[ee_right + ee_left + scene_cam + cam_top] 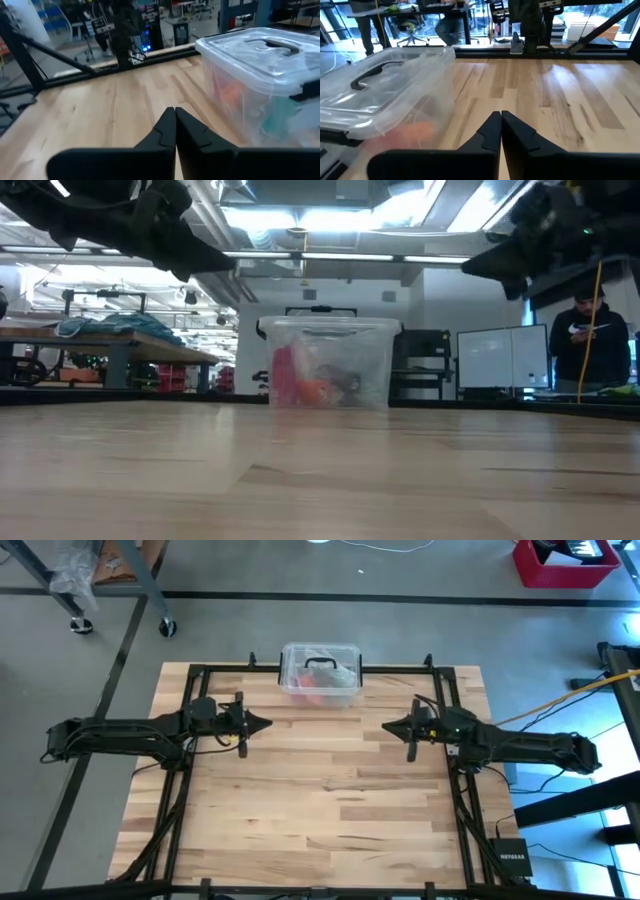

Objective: Roll bandage
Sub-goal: Return to Home Position

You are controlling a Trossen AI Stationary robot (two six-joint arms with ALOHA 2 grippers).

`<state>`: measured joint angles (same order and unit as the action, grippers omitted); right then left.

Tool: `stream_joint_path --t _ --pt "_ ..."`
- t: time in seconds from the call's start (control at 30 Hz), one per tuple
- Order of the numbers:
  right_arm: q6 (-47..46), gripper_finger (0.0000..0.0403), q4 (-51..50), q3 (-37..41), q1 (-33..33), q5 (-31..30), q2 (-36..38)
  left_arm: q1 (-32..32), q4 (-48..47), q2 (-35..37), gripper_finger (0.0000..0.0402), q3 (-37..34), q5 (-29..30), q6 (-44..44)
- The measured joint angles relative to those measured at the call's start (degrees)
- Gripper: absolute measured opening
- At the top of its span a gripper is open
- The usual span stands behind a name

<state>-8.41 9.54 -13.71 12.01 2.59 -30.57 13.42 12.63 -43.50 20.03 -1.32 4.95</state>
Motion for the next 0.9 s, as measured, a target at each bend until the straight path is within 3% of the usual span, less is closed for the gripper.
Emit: stream_joint_path --t 0.23,0.63,0.9 --pt "-2.6 0.0014 -3.1 5.6 0.0 1.1 12.1 -0.5 3.0 3.3 0.0003 -5.1 0.2 -2.0" --pt "-4.1 0.0006 -5.2 11.5 0.0 1.8 26.5 1.8 4.5 18.7 0.0001 -15.9 1.5 -7.1" --pt "-5.2 0.001 -7.0 13.1 0.0 1.2 30.4 2.0 -5.2 30.7 0.0001 -16.9 5.2 -9.1"
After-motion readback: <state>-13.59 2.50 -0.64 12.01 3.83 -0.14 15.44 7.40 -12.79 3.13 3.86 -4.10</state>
